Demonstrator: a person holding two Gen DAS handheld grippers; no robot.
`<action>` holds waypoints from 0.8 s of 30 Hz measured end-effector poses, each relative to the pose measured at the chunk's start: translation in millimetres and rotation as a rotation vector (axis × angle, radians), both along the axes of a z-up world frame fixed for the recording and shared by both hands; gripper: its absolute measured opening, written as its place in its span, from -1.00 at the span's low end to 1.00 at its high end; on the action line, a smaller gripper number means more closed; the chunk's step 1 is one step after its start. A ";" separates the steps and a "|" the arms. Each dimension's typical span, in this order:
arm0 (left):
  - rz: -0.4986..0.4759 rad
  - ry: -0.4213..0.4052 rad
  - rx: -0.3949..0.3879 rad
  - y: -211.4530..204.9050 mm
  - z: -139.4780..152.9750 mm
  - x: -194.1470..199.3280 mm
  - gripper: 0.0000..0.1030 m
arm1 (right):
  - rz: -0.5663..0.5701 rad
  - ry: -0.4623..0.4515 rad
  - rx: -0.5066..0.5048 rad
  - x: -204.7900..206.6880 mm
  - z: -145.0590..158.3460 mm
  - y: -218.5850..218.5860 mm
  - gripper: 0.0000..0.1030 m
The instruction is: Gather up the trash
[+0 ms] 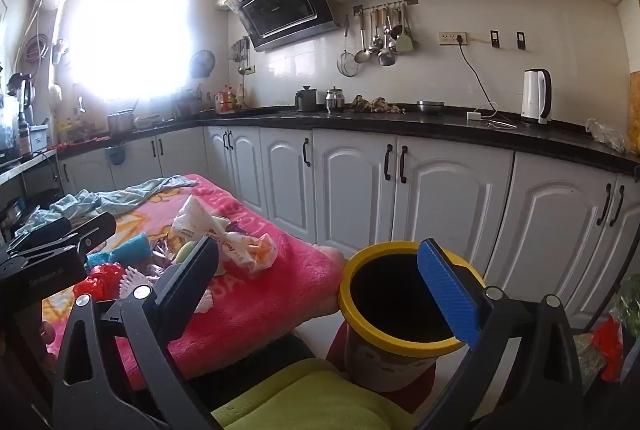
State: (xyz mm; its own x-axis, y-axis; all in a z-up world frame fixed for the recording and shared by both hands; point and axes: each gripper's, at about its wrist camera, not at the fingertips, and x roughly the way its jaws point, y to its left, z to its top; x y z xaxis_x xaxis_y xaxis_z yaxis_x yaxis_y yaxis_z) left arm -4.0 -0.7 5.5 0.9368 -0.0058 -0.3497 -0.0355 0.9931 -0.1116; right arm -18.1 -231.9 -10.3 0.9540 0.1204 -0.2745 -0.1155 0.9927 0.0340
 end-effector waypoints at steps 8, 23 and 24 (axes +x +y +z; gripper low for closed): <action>0.000 -0.005 0.000 -1.6 1.6 0.9 0.79 | 0.001 -0.008 -0.006 -0.8 0.5 0.4 0.88; -0.004 -0.016 0.000 0.2 7.8 -2.4 0.79 | 0.001 -0.003 -0.002 -0.4 0.9 0.6 0.88; -0.005 -0.016 0.000 0.2 7.7 -2.6 0.79 | 0.002 -0.004 -0.001 -0.6 0.8 0.5 0.88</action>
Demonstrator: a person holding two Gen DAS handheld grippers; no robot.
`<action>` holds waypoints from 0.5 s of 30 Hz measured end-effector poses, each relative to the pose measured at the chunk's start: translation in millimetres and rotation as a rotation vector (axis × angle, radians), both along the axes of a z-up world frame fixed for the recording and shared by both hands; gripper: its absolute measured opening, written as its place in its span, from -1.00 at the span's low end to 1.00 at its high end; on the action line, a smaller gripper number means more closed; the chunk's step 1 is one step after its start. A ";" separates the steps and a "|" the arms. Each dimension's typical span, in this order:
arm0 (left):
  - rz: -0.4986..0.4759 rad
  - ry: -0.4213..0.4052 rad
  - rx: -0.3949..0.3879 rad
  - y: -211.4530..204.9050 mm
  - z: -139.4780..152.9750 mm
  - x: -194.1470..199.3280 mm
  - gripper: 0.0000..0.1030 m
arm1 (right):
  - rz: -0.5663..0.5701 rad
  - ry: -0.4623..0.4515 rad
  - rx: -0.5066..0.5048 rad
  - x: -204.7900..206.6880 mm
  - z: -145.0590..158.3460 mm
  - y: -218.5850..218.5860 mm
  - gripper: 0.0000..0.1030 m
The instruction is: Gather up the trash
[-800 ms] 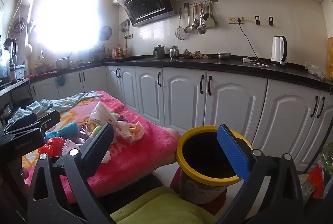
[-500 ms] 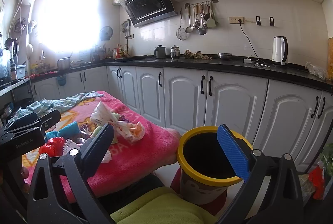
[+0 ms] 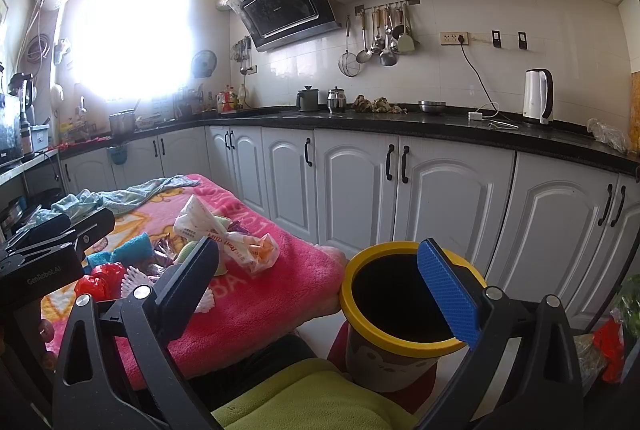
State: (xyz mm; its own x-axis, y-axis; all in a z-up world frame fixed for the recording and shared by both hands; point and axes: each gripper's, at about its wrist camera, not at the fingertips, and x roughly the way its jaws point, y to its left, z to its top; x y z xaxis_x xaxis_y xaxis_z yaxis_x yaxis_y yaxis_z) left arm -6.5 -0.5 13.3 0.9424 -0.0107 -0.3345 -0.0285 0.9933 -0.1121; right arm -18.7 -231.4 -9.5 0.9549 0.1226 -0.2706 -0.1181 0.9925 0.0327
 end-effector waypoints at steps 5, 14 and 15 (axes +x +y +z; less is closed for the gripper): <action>0.000 -0.002 0.001 -0.5 1.1 -0.3 0.79 | -0.001 0.000 0.000 -0.1 0.2 0.1 0.88; 0.000 -0.003 0.002 -0.9 2.1 -0.5 0.79 | 0.000 0.000 0.000 -0.4 0.4 0.3 0.88; -0.001 -0.004 0.002 -0.7 1.2 -0.8 0.79 | 0.000 0.001 -0.001 -0.2 0.1 0.2 0.88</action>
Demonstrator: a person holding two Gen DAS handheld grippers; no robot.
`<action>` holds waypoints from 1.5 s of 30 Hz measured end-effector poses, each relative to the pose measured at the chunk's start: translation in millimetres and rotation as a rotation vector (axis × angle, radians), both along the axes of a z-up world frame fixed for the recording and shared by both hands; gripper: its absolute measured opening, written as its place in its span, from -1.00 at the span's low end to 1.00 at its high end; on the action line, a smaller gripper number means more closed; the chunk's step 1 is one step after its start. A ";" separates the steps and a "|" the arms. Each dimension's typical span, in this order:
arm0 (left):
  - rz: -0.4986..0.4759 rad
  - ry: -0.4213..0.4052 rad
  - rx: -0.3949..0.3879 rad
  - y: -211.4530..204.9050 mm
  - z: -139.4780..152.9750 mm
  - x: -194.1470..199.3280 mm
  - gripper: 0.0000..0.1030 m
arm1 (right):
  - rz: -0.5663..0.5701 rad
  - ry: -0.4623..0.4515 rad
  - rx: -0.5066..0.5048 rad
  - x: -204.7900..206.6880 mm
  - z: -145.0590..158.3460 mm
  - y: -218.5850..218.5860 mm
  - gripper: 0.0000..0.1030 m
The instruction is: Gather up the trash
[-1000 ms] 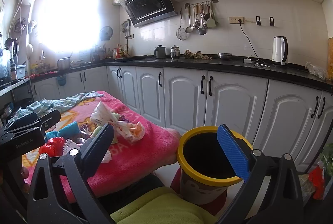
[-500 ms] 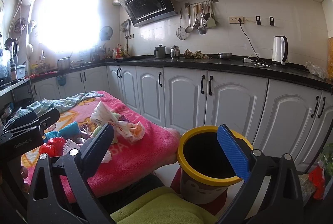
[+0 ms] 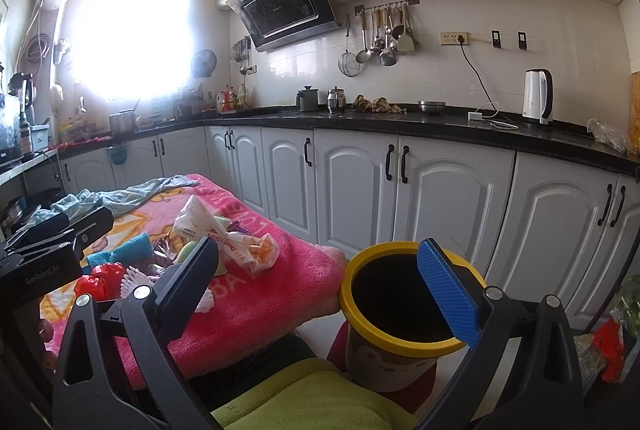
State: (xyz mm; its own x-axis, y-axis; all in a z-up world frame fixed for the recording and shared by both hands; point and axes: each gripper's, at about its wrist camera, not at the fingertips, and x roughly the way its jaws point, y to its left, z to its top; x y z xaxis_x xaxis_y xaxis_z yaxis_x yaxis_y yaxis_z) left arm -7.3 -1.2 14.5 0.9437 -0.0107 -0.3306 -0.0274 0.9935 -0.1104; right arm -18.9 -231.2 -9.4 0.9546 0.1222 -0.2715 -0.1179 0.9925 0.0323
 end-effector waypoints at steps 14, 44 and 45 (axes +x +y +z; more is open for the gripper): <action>0.002 0.003 0.001 -0.2 1.7 -0.8 0.79 | 0.007 0.002 -0.001 1.3 -0.4 -0.8 0.88; 0.340 0.199 -0.221 165.0 -28.5 8.1 0.79 | 0.657 0.250 -0.289 57.1 -38.5 149.5 0.88; 0.333 0.210 -0.229 167.3 -31.5 9.2 0.79 | 0.672 0.264 -0.312 61.5 -43.8 156.8 0.88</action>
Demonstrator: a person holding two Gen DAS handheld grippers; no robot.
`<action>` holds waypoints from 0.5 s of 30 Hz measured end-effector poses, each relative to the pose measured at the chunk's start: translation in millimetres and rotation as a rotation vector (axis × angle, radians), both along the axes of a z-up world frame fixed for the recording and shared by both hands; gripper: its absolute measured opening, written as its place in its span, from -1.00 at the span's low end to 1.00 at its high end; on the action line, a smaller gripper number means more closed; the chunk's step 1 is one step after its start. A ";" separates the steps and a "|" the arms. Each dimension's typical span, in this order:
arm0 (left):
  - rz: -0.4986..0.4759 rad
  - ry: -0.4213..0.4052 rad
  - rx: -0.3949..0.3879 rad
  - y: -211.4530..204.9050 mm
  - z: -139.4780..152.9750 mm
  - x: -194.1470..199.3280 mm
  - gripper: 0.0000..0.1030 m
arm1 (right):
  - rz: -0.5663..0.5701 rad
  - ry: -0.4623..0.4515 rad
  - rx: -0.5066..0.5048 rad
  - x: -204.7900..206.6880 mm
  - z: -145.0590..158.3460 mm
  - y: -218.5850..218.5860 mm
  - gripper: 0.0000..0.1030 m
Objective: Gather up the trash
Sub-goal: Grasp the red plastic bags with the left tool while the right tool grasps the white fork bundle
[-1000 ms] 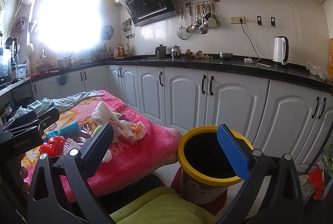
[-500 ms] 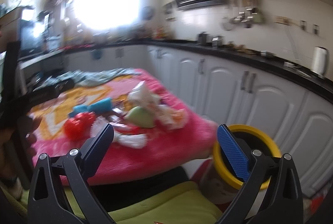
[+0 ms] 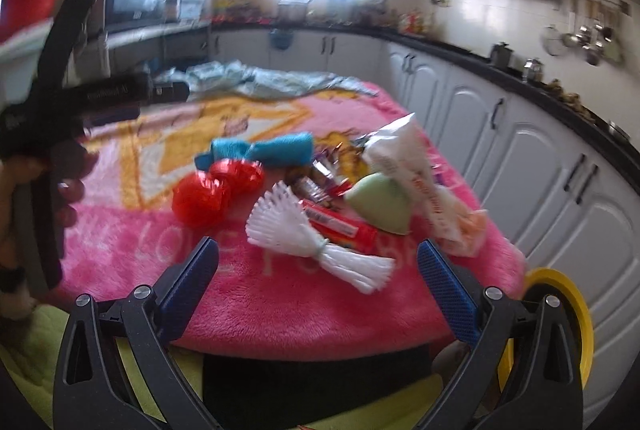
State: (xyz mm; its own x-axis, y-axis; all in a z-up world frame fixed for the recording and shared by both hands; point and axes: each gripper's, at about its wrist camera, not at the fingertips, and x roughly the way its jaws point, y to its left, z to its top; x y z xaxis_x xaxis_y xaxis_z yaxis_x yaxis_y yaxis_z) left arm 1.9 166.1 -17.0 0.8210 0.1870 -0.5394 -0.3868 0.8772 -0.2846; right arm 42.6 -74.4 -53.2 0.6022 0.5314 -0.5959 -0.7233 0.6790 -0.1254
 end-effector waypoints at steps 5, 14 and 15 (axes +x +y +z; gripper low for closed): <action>-0.051 0.063 -0.098 9.7 -22.3 10.5 0.79 | 0.055 -0.033 -0.095 17.8 -25.4 29.4 0.86; -0.135 0.163 -0.239 10.2 -58.9 34.8 0.42 | 0.110 -0.014 -0.172 43.9 -59.3 65.5 0.27; -0.147 0.173 -0.256 10.2 -63.8 36.3 0.32 | 0.108 -0.011 -0.178 46.3 -62.2 67.5 0.07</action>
